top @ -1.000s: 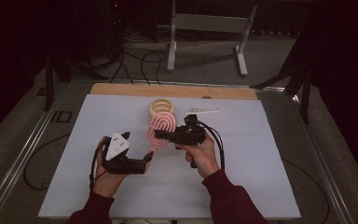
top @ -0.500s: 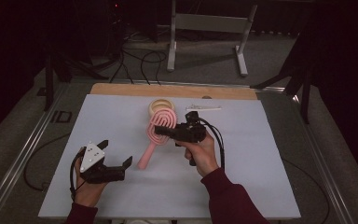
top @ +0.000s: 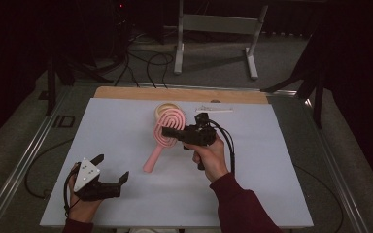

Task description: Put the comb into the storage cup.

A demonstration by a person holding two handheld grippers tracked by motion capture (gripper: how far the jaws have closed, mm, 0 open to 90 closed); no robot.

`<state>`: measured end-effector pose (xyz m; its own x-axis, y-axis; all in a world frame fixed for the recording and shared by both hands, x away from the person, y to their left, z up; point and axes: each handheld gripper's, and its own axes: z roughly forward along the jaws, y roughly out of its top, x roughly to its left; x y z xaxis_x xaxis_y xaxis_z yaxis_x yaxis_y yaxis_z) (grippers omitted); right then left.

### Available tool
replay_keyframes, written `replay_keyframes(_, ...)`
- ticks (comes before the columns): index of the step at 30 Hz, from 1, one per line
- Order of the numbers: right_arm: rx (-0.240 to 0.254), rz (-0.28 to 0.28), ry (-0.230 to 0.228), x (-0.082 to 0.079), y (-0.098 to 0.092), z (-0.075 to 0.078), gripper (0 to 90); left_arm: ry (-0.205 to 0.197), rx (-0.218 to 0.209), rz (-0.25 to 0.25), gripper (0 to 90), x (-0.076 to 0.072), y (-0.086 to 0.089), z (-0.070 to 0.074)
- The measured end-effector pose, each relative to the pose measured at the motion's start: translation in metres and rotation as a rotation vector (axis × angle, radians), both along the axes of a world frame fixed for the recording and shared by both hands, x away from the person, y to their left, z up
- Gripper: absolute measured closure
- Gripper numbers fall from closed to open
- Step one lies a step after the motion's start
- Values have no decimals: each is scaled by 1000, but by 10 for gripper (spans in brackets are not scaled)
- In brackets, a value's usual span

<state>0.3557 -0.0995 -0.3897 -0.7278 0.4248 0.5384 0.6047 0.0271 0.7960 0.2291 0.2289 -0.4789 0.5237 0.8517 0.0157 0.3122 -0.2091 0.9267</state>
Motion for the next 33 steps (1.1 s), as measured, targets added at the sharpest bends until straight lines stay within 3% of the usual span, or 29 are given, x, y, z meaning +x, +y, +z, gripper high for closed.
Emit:
replay_keyframes(12, 0, -38, -2, 4, -5, 6, 639, -26, -26, 26, 2, -2, 7, -6)
replay_keyframes(19, 5, -46, -2, 9, -6, 10, 639, -36, -12, 69, 2, 1, 6, -11)
replay_keyframes(23, -3, -51, 3, 11, -6, 10, 639, -53, -8, 79, 3, -1, 7, -10)
replay_keyframes(33, -5, -40, 11, 14, 2, 8, 638, -50, -4, 86, 2, -3, 7, -12)
